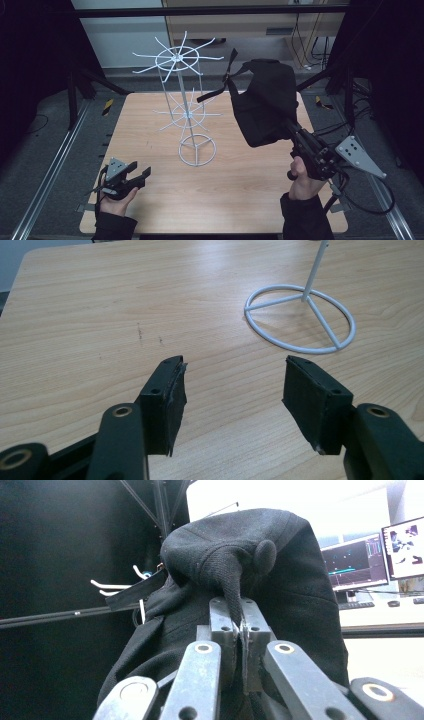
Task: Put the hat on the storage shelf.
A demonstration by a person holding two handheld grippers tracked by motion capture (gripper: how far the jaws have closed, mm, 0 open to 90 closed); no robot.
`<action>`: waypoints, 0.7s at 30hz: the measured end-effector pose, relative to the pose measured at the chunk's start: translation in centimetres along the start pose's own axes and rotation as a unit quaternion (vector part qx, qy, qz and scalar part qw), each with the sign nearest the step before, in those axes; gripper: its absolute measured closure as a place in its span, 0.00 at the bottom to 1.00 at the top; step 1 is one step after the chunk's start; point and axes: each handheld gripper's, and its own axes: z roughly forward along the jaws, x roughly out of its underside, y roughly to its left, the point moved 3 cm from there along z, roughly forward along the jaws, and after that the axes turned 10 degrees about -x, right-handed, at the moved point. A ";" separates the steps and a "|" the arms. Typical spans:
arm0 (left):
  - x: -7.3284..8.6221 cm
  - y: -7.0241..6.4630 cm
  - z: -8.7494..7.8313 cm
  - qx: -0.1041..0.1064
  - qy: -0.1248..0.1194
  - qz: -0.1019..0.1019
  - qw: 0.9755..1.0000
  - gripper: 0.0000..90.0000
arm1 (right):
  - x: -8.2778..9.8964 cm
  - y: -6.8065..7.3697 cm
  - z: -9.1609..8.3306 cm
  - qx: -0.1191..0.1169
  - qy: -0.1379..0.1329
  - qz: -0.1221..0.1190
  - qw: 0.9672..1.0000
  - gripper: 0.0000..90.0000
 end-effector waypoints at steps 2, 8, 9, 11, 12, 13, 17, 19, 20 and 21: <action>0.0 0.0 0.0 0.001 0.000 0.001 1.000 0.46 | -0.2 0.0 0.7 0.000 -0.002 0.001 1.000 0.98; 0.0 -0.1 0.1 0.003 0.000 0.000 1.000 0.46 | -0.7 -0.6 2.7 -0.001 -0.006 0.004 1.000 0.98; 0.0 -0.1 0.1 0.003 0.000 0.000 1.000 0.46 | -0.8 -0.8 3.1 -0.002 -0.008 0.006 1.000 0.98; 0.0 -0.1 0.1 0.004 0.001 0.002 1.000 0.46 | -0.9 -1.1 3.6 -0.002 -0.013 0.011 1.000 0.98; 0.0 -0.1 0.1 0.004 0.001 0.002 1.000 0.46 | -1.0 -1.3 3.9 -0.004 -0.015 0.015 1.000 0.98; 0.0 -0.1 0.2 0.004 0.001 0.003 1.000 0.46 | -1.0 -1.5 4.2 -0.005 -0.018 0.019 1.000 0.98; 0.1 -0.1 0.2 0.003 0.002 0.004 1.000 0.46 | -0.9 -2.2 5.4 -0.006 -0.017 0.026 0.999 0.98; 0.1 -0.1 0.2 0.003 0.002 0.004 1.000 0.46 | -0.7 -2.4 5.9 -0.006 -0.011 0.030 0.999 0.98; 0.1 -0.1 0.2 0.004 0.002 0.004 1.000 0.46 | -0.6 -2.4 6.0 -0.006 -0.008 0.028 1.000 0.98; 0.1 -0.1 0.2 0.004 0.002 0.003 1.000 0.46 | -0.3 -2.5 6.2 -0.007 -0.003 0.029 1.000 0.98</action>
